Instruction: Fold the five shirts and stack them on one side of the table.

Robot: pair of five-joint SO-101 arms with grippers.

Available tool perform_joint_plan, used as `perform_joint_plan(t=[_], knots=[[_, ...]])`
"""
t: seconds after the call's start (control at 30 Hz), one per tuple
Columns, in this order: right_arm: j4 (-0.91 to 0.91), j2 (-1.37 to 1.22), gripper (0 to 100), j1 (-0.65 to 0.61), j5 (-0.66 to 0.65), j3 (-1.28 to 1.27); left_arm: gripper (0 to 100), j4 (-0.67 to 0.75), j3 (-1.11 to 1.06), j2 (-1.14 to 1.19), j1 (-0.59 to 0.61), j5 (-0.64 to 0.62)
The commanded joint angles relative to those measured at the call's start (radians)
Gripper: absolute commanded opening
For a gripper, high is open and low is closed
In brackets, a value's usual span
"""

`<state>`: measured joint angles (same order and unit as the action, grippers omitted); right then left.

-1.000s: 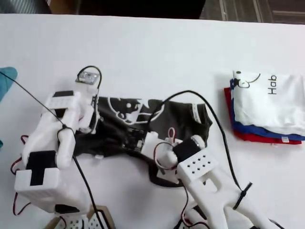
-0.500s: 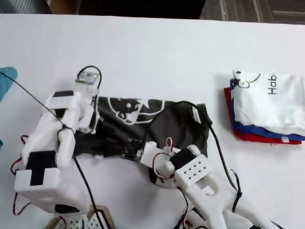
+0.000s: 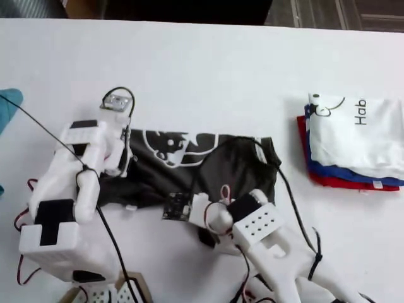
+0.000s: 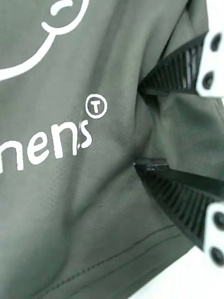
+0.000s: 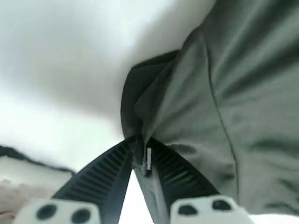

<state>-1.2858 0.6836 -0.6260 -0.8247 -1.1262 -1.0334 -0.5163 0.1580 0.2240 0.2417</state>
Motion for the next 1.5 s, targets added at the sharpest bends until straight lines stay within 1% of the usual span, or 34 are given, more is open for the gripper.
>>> perform_joint_plan(t=[0.0, 0.13, 0.3, 0.4, 0.53, 0.67, 0.73, 0.83, 0.97, 1.1, 1.37, 1.43, 1.47], knots=[[-0.076, 0.031, 7.0, 0.064, -0.011, 0.084, 23, 0.035, 0.015, 0.003, 0.018, -0.006], [-0.107, 0.031, 12.1, 0.068, -0.006, 0.130, 23, 0.035, 0.015, 0.003, 0.018, -0.006], [-0.139, 0.031, 12.2, 0.064, -0.011, 0.127, 23, 0.035, 0.015, 0.003, 0.018, -0.006], [-0.136, 0.025, 12.3, 0.031, -0.011, 0.120, 23, 0.035, 0.015, 0.003, 0.018, -0.006], [-0.056, 0.021, 13.6, -0.047, -0.002, 0.023, 23, 0.035, 0.015, 0.003, 0.018, -0.006], [0.007, 0.021, 21.1, -0.038, 0.000, -0.025, 23, 0.035, 0.015, 0.003, 0.018, -0.006], [0.018, 0.021, 22.4, -0.038, 0.000, -0.037, 23, 0.035, 0.015, 0.003, 0.018, -0.006], [0.021, 0.021, 22.5, -0.044, -0.005, -0.041, 23, 0.035, 0.015, 0.003, 0.018, -0.006], [0.154, 0.019, 22.5, -0.036, -0.009, -0.140, 23, 0.035, 0.015, 0.003, 0.018, -0.006], [0.220, -0.038, 22.5, 0.004, -0.009, -0.161, 23, 0.035, 0.015, 0.003, 0.018, -0.006], [0.257, -0.285, 22.1, 0.082, -0.011, -0.002, 23, 0.035, 0.013, 0.003, 0.018, -0.008], [0.255, -0.323, 18.3, 0.096, -0.011, 0.038, 23, 0.035, 0.012, 0.003, 0.018, -0.008], [0.254, -0.334, 14.2, 0.101, -0.011, 0.055, 23, 0.035, 0.012, 0.003, 0.018, -0.008]])
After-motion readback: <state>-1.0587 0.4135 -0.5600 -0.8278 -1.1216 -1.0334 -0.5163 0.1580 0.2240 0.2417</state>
